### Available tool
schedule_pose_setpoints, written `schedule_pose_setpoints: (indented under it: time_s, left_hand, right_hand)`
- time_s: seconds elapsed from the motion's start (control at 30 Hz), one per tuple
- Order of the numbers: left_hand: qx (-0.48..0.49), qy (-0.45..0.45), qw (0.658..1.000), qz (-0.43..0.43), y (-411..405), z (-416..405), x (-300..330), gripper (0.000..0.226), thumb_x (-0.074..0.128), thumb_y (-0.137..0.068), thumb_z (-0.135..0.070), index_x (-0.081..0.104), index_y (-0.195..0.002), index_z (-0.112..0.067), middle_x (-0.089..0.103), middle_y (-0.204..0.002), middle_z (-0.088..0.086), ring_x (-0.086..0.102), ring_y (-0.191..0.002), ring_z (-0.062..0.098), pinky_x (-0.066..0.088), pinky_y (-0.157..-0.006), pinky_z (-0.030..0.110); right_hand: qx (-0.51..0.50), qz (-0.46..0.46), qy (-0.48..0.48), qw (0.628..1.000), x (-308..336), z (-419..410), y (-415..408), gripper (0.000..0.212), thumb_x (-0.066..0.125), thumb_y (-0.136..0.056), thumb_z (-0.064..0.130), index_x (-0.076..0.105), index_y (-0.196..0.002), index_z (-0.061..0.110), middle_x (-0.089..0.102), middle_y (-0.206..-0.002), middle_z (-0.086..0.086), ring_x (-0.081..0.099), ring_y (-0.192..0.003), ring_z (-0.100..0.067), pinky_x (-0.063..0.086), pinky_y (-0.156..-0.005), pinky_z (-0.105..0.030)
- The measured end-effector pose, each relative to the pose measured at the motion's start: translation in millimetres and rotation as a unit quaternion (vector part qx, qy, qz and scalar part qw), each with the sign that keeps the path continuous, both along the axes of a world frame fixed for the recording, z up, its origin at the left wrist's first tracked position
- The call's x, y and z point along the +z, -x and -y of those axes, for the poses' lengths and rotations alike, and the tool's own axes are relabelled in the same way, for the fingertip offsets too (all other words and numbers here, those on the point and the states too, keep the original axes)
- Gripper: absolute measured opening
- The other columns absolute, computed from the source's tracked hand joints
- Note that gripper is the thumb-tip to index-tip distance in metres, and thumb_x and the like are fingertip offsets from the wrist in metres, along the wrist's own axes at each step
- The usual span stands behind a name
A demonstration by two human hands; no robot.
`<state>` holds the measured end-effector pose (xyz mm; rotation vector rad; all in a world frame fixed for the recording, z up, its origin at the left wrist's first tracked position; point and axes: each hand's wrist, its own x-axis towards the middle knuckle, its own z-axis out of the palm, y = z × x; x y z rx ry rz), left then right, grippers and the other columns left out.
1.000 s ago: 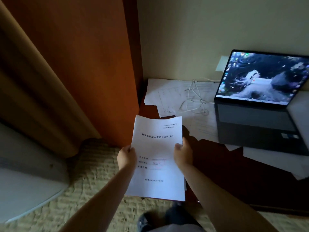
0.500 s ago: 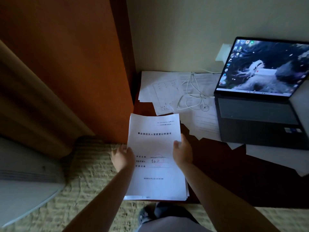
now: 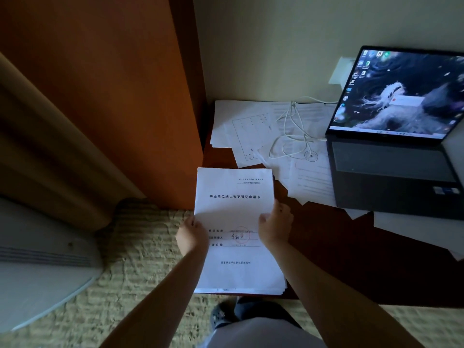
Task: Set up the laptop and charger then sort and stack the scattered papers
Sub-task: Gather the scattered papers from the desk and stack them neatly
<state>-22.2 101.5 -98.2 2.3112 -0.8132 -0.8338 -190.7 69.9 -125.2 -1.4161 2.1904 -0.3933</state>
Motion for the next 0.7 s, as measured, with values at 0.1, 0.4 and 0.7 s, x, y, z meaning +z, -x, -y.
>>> schedule_pose_setpoints:
  time_s: [0.1, 0.4, 0.7]
  left_hand:
    - [-0.011, -0.014, 1.0, 0.0, 0.4, -1.5, -0.9, 0.029, 0.038, -0.087, 0.004, 0.057, -0.074, -0.013, 0.057, -0.075, 0.012, 0.055, -0.076, 0.029, 0.037, -0.059, 0.027]
    - [0.009, -0.001, 0.999, -0.046, -3.8, -2.8, -6.9, 0.043, 0.039, -0.085, 0.003, 0.068, -0.114, -0.01, 0.069, -0.105, 0.016, 0.063, -0.097, 0.036, 0.054, -0.08, 0.042]
    - [-0.014, -0.006, 0.996, -0.089, -7.4, -11.9, -2.0, 0.056, 0.033, -0.076, 0.009, 0.065, -0.118, -0.01, 0.066, -0.111, 0.017, 0.061, -0.103, 0.037, 0.054, -0.083, 0.044]
  right_hand:
    - [0.005, 0.018, 0.016, 1.0, -0.6, -3.2, -0.8, 0.045, 0.053, -0.09, 0.01, 0.044, -0.133, 0.004, 0.043, -0.135, -0.016, 0.04, -0.121, -0.035, 0.035, -0.099, -0.038]
    - [-0.038, 0.032, 0.016, 0.999, 4.3, -14.9, -6.0, 0.041, 0.056, -0.083, 0.008, 0.052, -0.124, 0.006, 0.05, -0.128, -0.012, 0.045, -0.117, -0.03, 0.043, -0.096, -0.037]
    - [-0.056, 0.114, 0.1, 0.987, 7.4, -37.1, -12.5, 0.054, 0.054, -0.083, -0.003, 0.044, -0.135, 0.005, 0.052, -0.13, -0.012, 0.047, -0.122, -0.031, 0.044, -0.099, -0.039]
